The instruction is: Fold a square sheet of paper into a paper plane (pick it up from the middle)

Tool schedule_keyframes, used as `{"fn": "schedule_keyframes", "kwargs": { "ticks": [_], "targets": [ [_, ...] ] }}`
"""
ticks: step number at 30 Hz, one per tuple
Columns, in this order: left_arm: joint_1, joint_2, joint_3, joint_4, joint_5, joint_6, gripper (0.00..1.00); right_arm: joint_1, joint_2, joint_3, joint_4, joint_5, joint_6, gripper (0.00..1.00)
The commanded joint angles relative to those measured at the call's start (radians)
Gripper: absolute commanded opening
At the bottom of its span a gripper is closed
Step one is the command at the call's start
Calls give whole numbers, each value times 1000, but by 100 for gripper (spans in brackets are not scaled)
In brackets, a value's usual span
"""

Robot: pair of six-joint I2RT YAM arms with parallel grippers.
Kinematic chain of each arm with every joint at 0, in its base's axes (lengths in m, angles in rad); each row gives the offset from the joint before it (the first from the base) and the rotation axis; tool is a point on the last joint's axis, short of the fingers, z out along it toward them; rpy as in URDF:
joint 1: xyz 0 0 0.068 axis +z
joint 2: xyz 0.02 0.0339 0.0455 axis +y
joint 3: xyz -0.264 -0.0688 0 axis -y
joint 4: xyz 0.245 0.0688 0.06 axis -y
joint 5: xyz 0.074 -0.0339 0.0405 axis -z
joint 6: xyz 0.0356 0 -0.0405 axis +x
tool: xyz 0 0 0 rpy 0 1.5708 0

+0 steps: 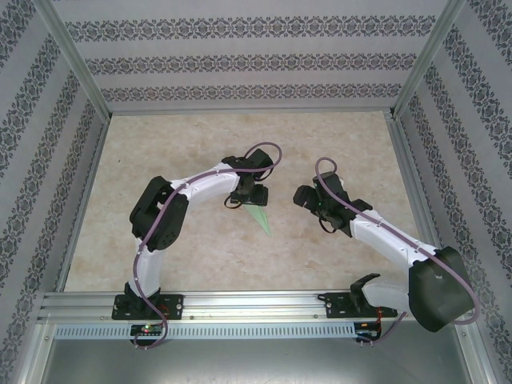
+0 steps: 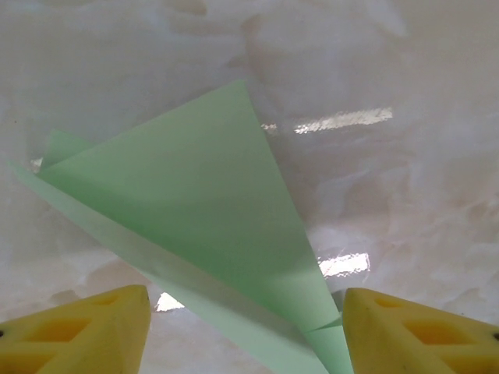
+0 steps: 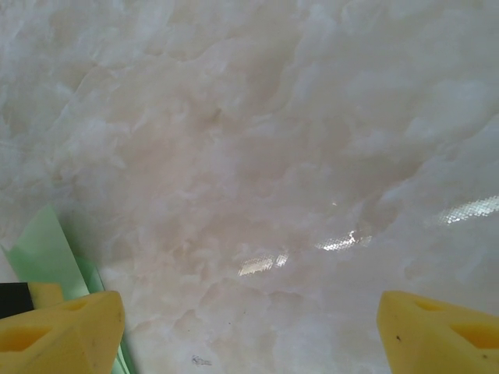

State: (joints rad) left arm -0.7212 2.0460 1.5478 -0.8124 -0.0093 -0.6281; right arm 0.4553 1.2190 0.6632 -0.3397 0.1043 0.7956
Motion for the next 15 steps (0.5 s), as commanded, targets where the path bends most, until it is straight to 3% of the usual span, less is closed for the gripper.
{"fn": "schedule_keyframes", "kwargs": {
  "ticks": [1,12,15],
  "targets": [
    [-6,1,36,-54,-4,-24,61,-11,-19,-13,-4,29,18,85],
    [-7,-99,-75,-11,0,-80,36,-13,10,12,-7,23,21,85],
    [-6,-113,-98,18,8,-100,23,-13,12,13,-9,17,24,85]
  ]
}}
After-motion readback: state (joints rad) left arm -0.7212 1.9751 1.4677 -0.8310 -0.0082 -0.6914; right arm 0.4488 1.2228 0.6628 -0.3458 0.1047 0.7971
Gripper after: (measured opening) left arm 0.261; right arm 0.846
